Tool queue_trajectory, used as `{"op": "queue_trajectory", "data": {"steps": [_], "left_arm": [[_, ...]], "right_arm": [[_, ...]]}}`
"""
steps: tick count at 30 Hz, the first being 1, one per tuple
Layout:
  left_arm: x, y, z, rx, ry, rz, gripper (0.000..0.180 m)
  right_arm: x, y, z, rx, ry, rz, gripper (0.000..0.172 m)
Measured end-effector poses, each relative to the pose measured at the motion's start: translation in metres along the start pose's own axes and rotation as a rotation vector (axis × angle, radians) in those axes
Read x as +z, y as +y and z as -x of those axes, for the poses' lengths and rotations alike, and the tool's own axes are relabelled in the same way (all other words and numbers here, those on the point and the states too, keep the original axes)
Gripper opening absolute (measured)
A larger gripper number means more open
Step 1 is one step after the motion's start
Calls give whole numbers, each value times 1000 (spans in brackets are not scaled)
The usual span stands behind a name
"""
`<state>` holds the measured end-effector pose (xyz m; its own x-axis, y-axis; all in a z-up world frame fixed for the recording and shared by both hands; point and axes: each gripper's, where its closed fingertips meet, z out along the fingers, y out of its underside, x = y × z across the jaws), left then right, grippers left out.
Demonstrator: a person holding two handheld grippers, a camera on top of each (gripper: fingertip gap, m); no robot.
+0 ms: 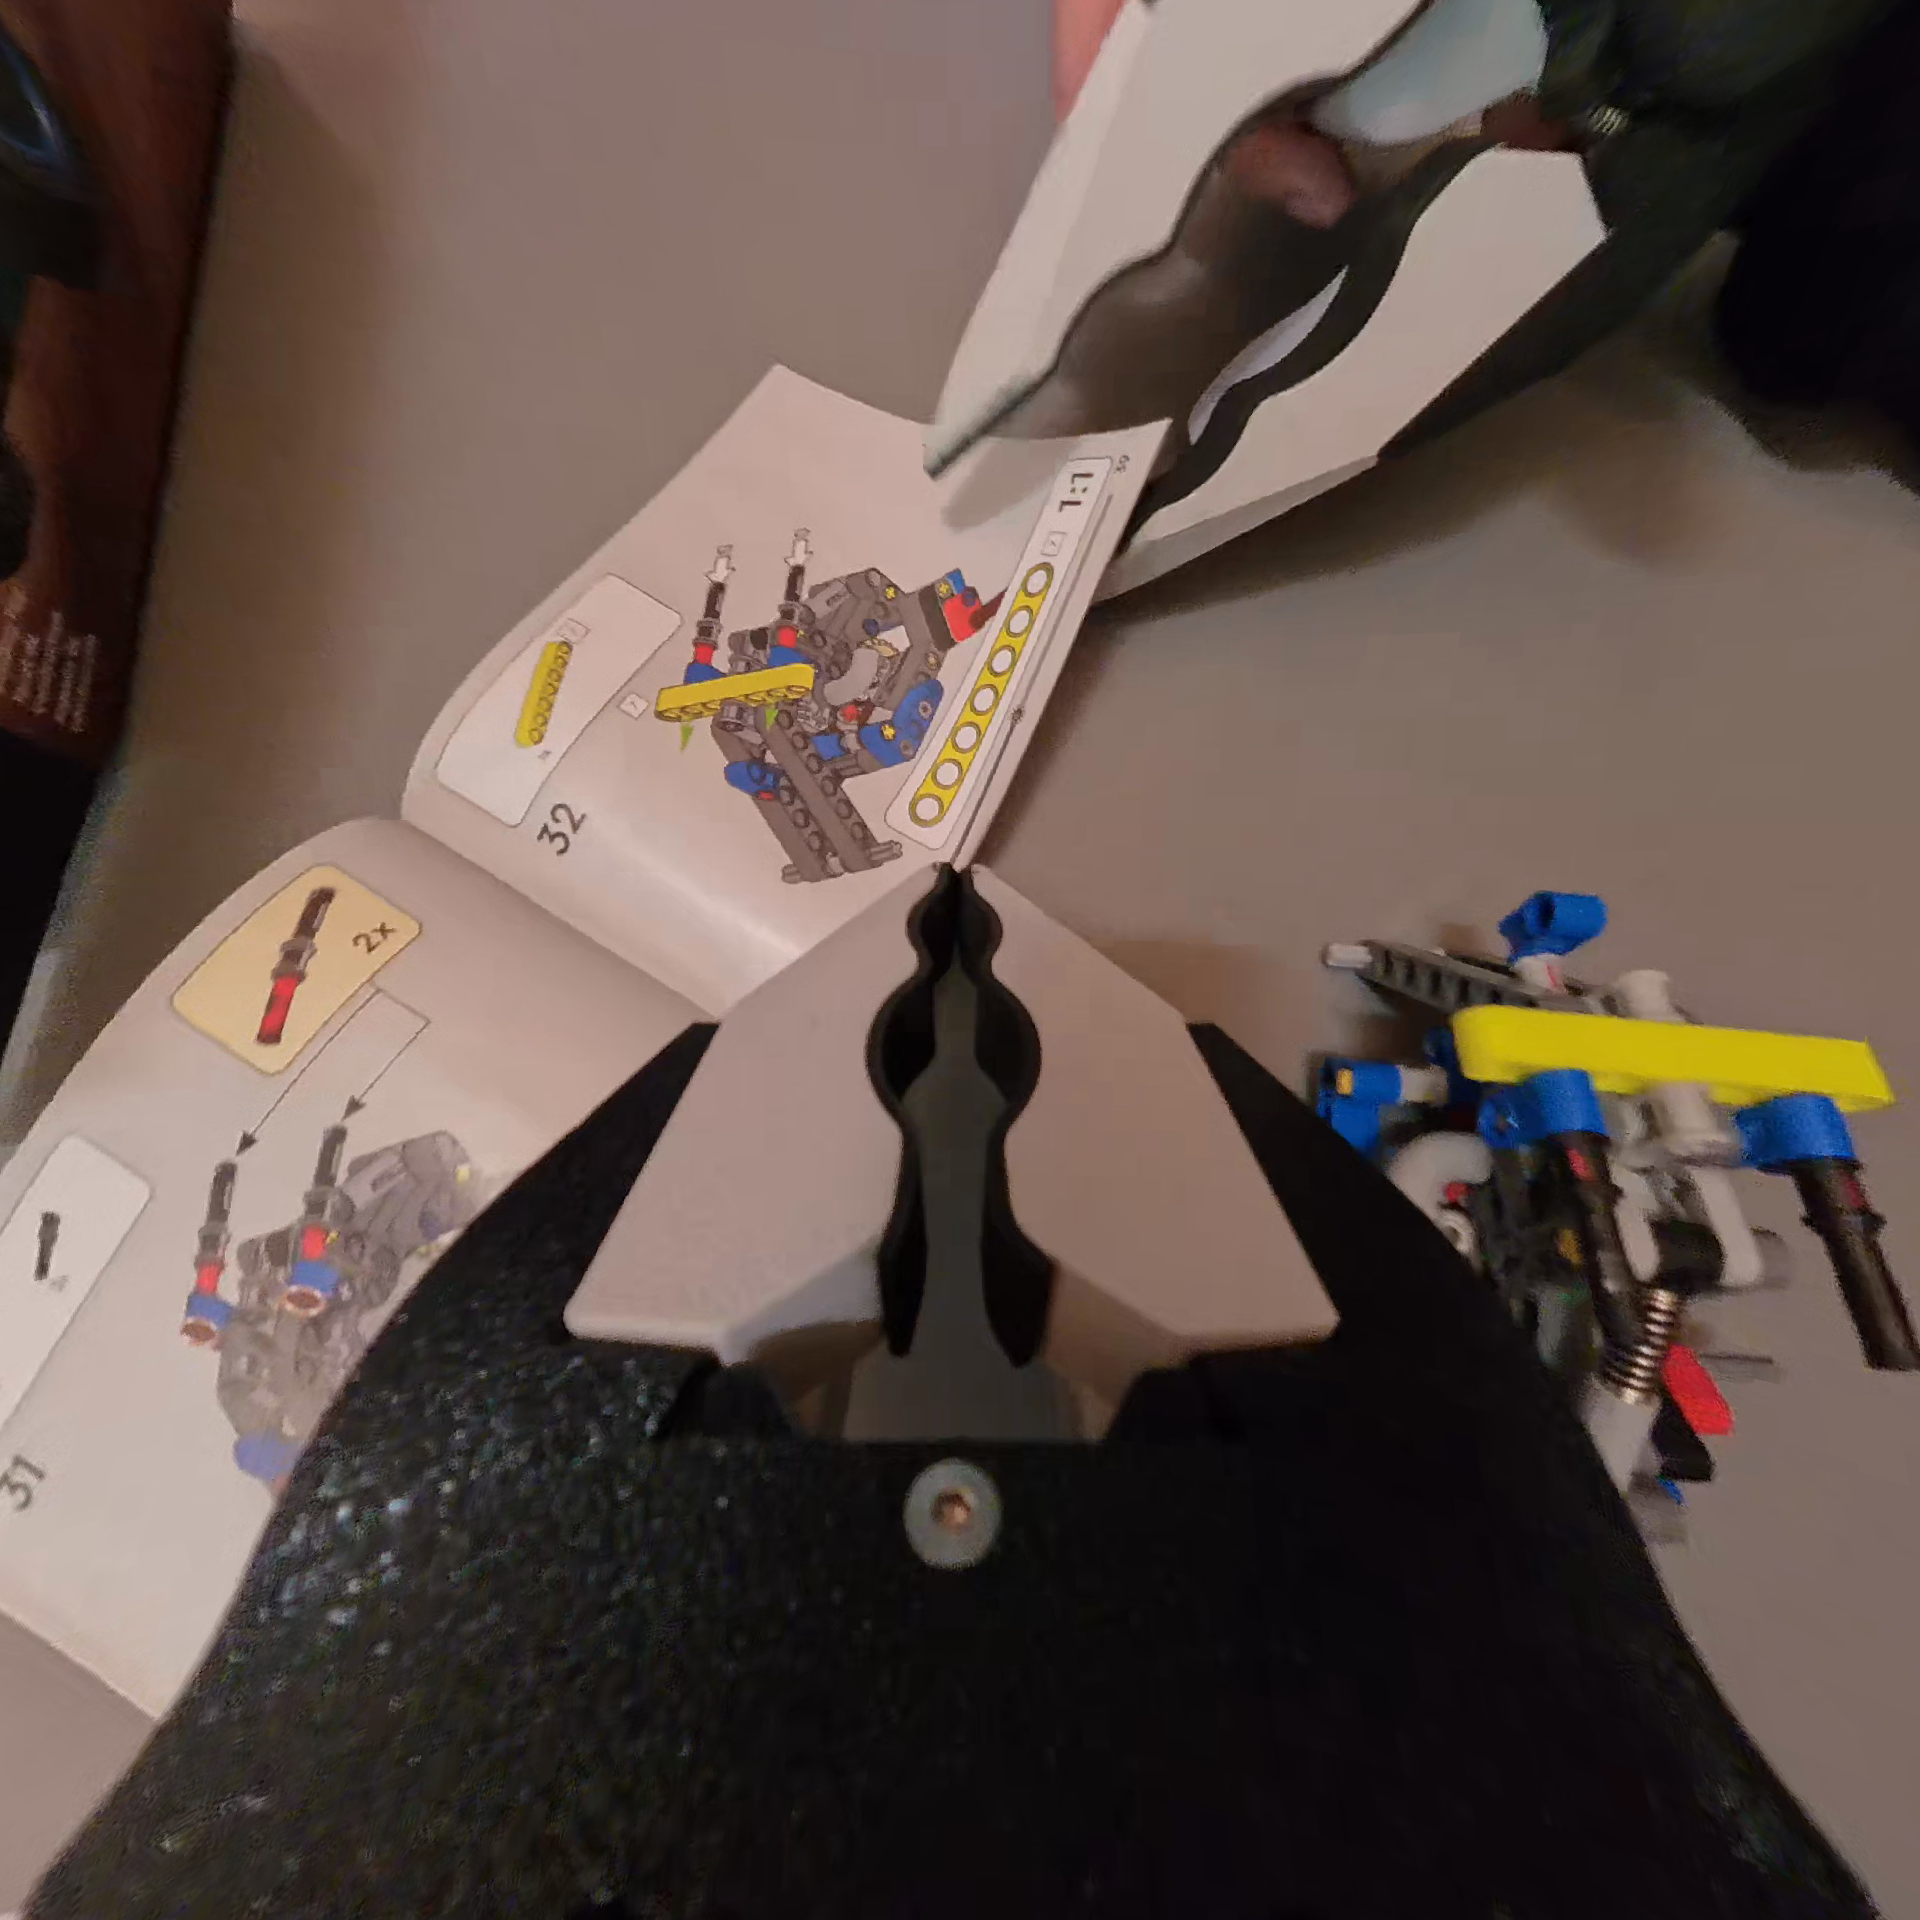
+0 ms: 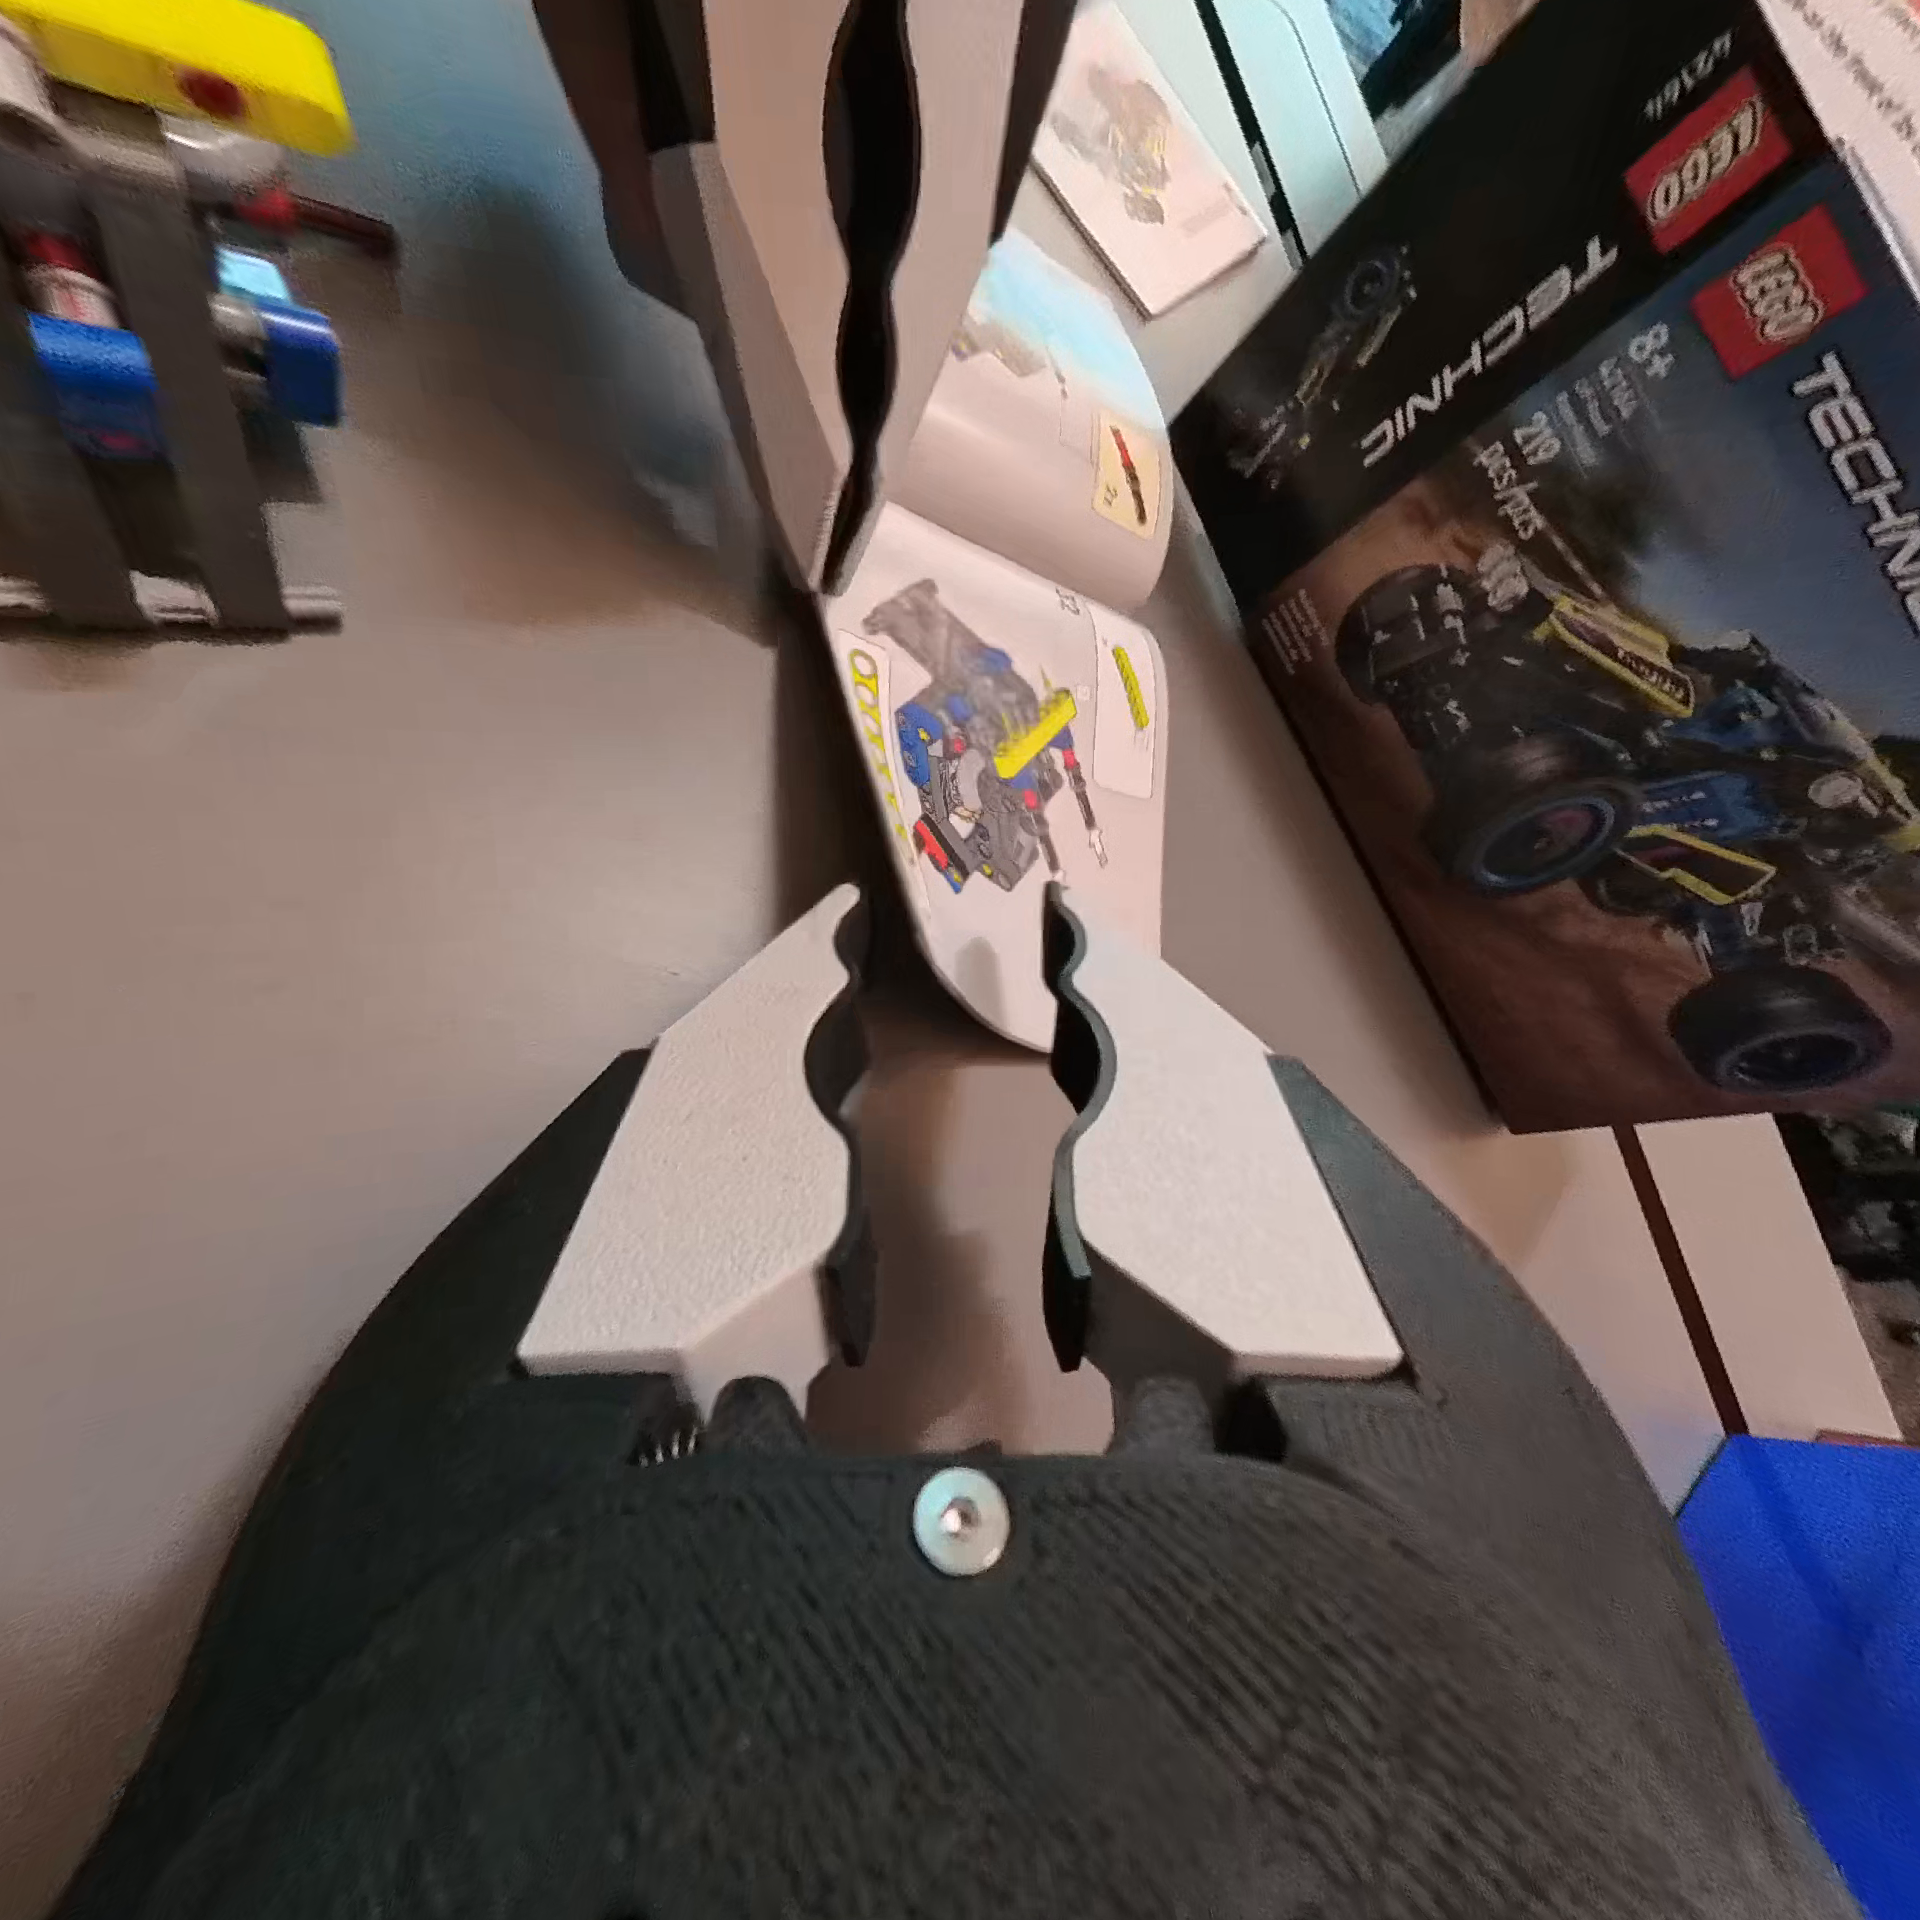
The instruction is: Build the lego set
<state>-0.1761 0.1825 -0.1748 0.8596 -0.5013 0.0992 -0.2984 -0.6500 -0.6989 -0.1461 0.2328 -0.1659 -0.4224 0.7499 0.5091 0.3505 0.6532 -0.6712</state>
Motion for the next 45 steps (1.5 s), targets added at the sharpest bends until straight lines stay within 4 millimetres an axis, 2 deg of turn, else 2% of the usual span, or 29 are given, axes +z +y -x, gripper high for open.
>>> {"op": "queue_trajectory", "data": {"steps": [2, 3, 5, 6, 7, 9, 12, 14, 16, 18, 26, 30, 35, 39, 41, 43, 45], "left_arm": [[-6, -3, -3, -2, -2, -35, 0], [-9, -6, -4, -11, -3, -55, 0], [-15, -14, -5, -19, 10, -102, 6], [-17, -20, -4, -9, 0, -123, 21], [-18, -26, -2, 23, -21, -137, 24], [-15, -33, 2, 148, -75, -118, 4], [-1, -19, 21, 199, -159, 36, 12], [10, 0, 25, 176, -128, 149, 0], [11, 4, 27, 233, -146, 154, 0], [8, 5, 28, 215, -173, 156, 0], [7, 5, 28, -55, -179, 14, 0], [6, 5, 28, -135, -147, -22, 0], [2, 8, 33, -215, -172, -23, 0], [-13, 16, 48, -132, -312, 46, 0], [-17, 9, 43, -70, -312, 47, 0], [-13, -15, 17, 63, -198, -30, 2], [-4, -26, -9, 181, -81, -39, 18]], "right_arm": [[0, -4, 5, -37, -10, 0, 6], [0, -3, 0, -63, 30, 15, 1], [1, -2, -4, -111, 75, 24, 0], [2, -2, -3, -108, 68, 17, 0], [4, -2, -1, -100, 57, 9, 0], [7, 0, 0, -116, 65, 11, 0], [12, 4, 7, -188, 53, 53, 0], [13, 6, 7, -231, 74, 74, 0], [12, 6, 6, -229, 91, 77, 0], [9, 7, 6, -203, 80, 68, 0], [-1, 6, 4, -190, 155, 50, 16], [1, 2, 11, -238, 174, 56, 1], [8, 2, 16, -301, 179, 102, 0], [10, 1, 15, -330, 207, 114, 0], [9, 0, 14, -322, 220, 101, 0], [10, 0, 12, -317, 232, 90, 0], [10, -1, 12, -315, 229, 84, 0]]}}
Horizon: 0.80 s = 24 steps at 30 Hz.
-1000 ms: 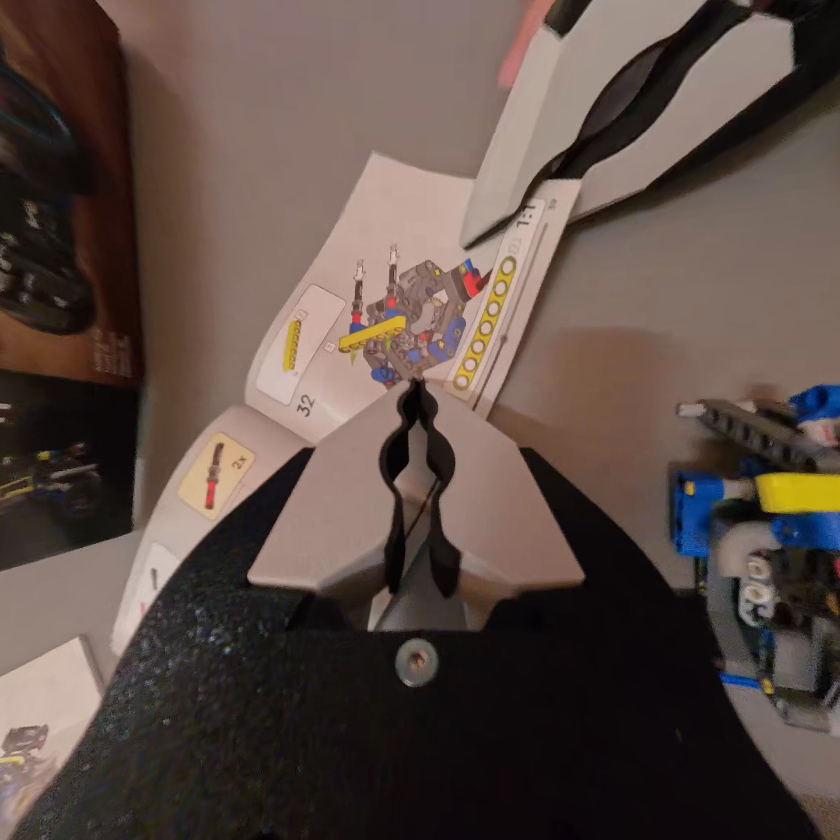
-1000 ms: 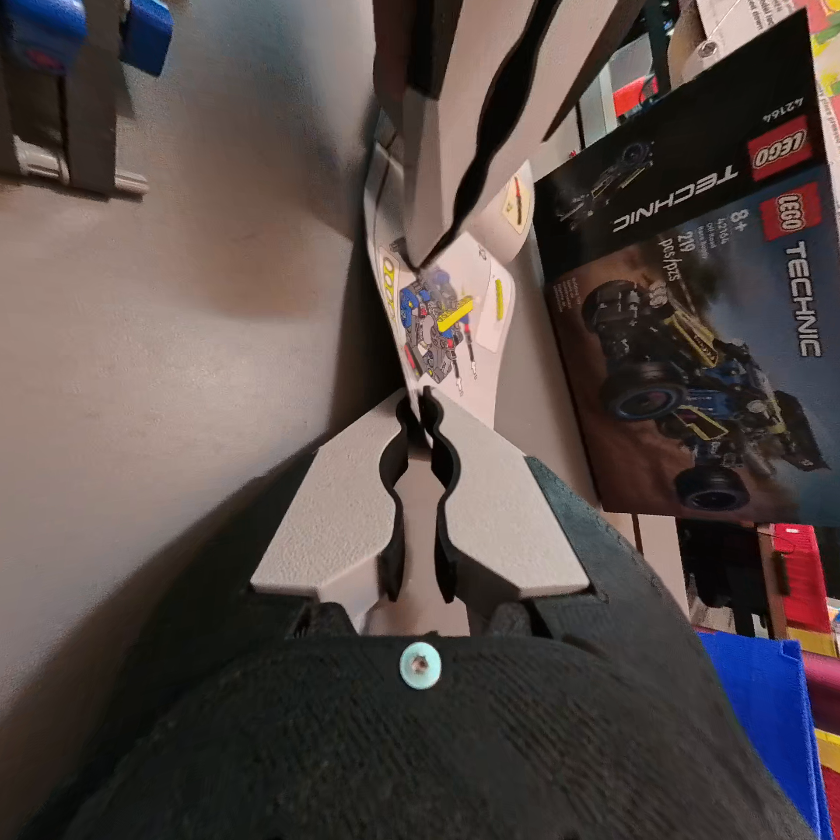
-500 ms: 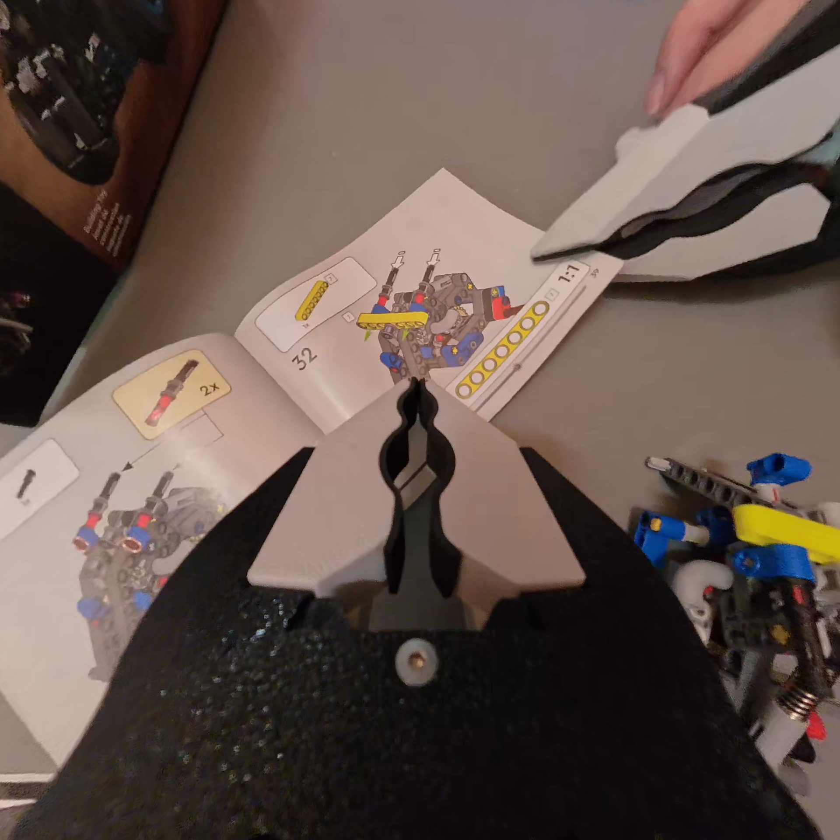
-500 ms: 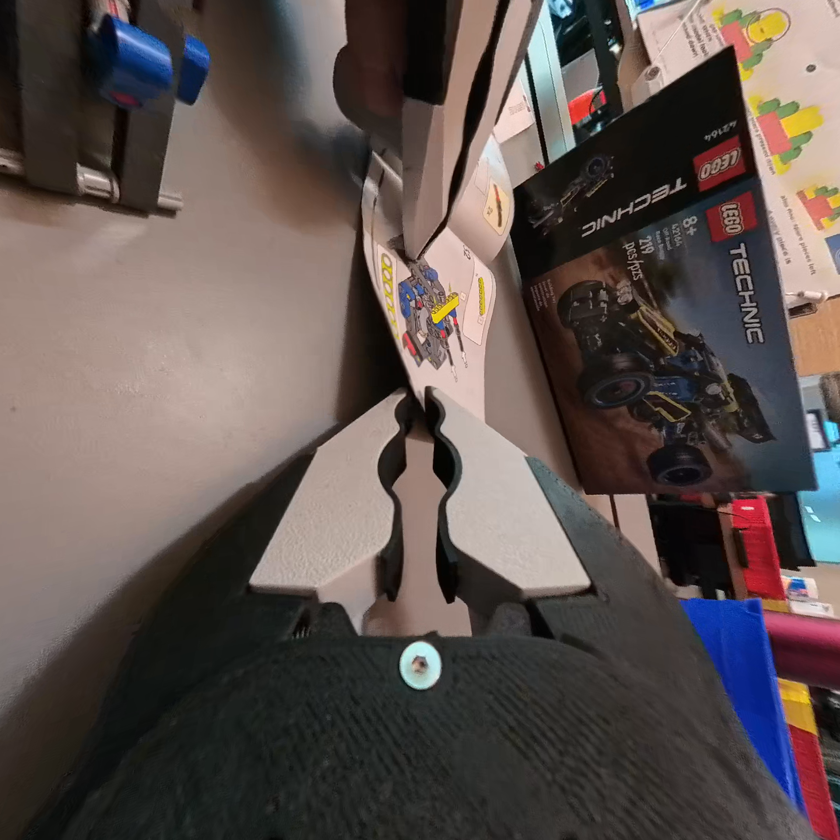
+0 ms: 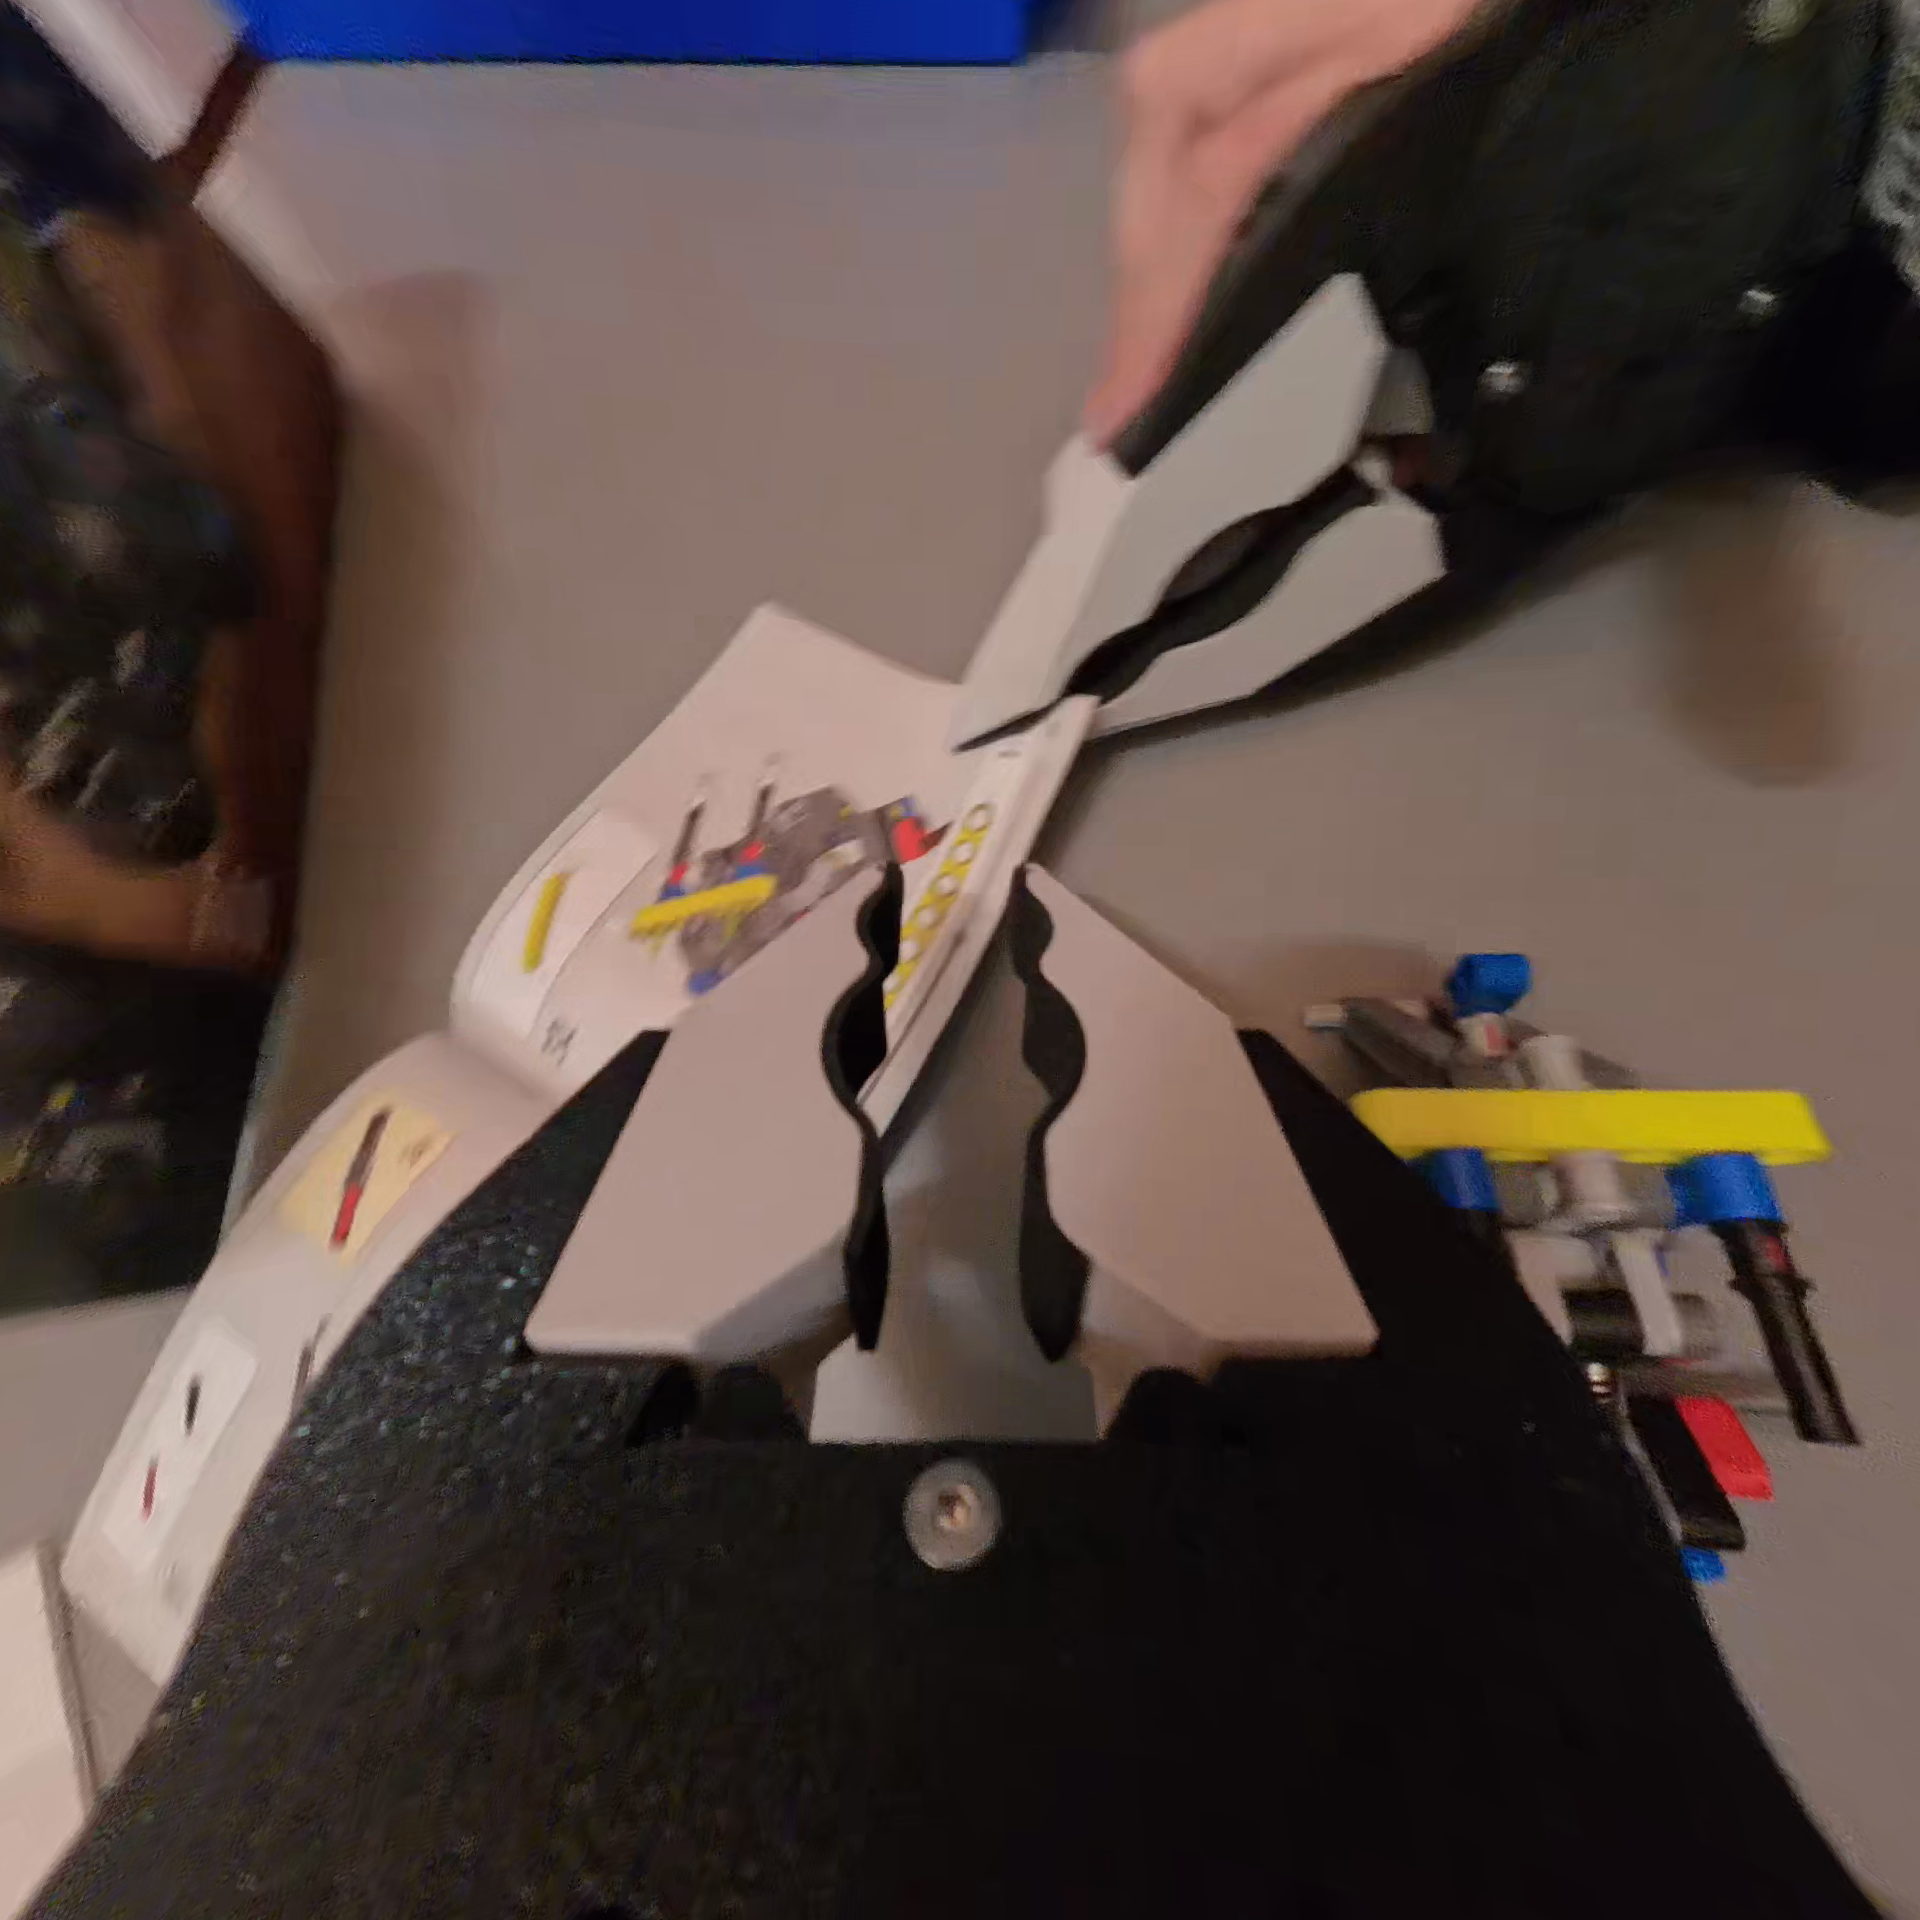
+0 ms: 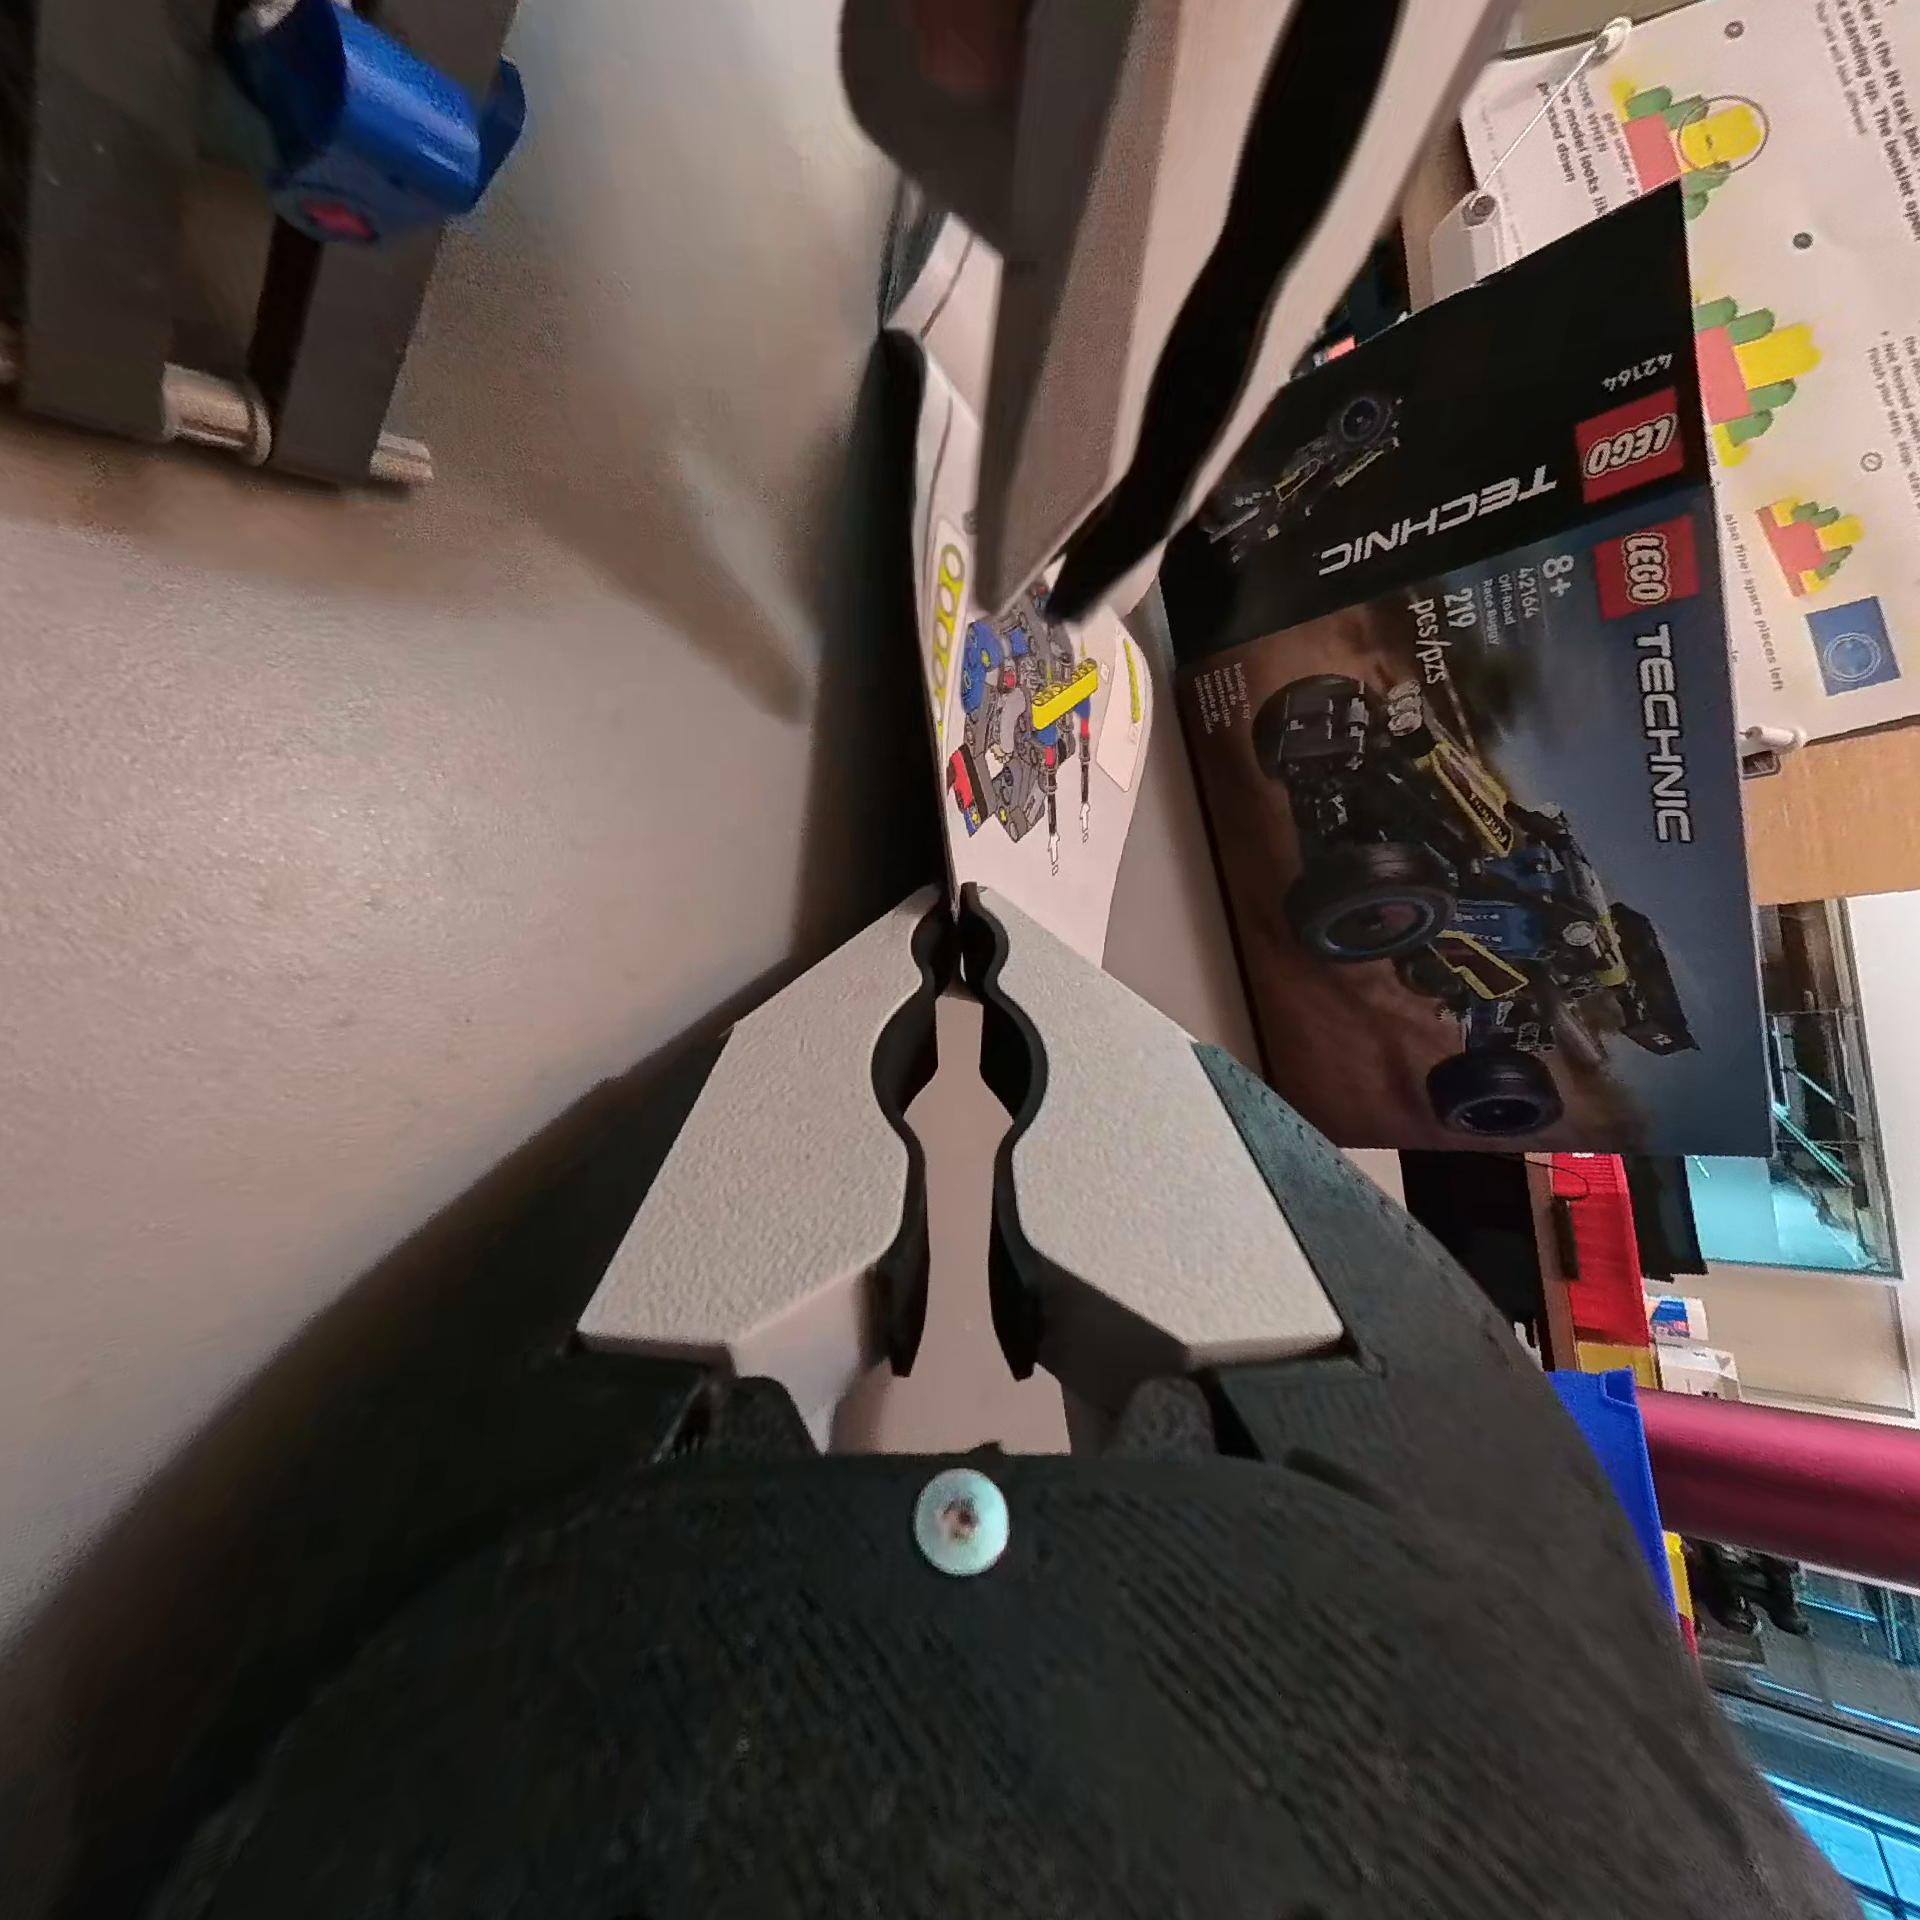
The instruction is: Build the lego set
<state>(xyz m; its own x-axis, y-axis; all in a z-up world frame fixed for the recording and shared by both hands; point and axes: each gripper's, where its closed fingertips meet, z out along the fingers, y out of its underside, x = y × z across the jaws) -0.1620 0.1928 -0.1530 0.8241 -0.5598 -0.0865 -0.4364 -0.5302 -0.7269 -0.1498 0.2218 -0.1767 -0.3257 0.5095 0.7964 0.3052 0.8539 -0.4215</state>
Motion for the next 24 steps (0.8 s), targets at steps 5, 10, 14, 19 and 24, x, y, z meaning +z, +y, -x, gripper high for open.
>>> {"op": "queue_trajectory", "data": {"steps": [5, 10, 14, 19, 24], "left_arm": [[20, 1, -16, 194, 77, 97, 20], [21, 1, -12, 231, 53, 133, 0], [17, 4, -13, 214, 74, 135, 0], [14, 5, -12, 179, 99, 133, 0], [12, -1, -11, 165, 99, 113, 0]], "right_arm": [[2, -1, 1, -44, 14, 7, 0], [2, -1, -1, -76, 33, 14, 0], [3, -1, -4, -88, 48, 18, 0], [3, -2, -2, -99, 42, 9, 0], [3, -2, -5, -100, 58, 13, 0]]}}
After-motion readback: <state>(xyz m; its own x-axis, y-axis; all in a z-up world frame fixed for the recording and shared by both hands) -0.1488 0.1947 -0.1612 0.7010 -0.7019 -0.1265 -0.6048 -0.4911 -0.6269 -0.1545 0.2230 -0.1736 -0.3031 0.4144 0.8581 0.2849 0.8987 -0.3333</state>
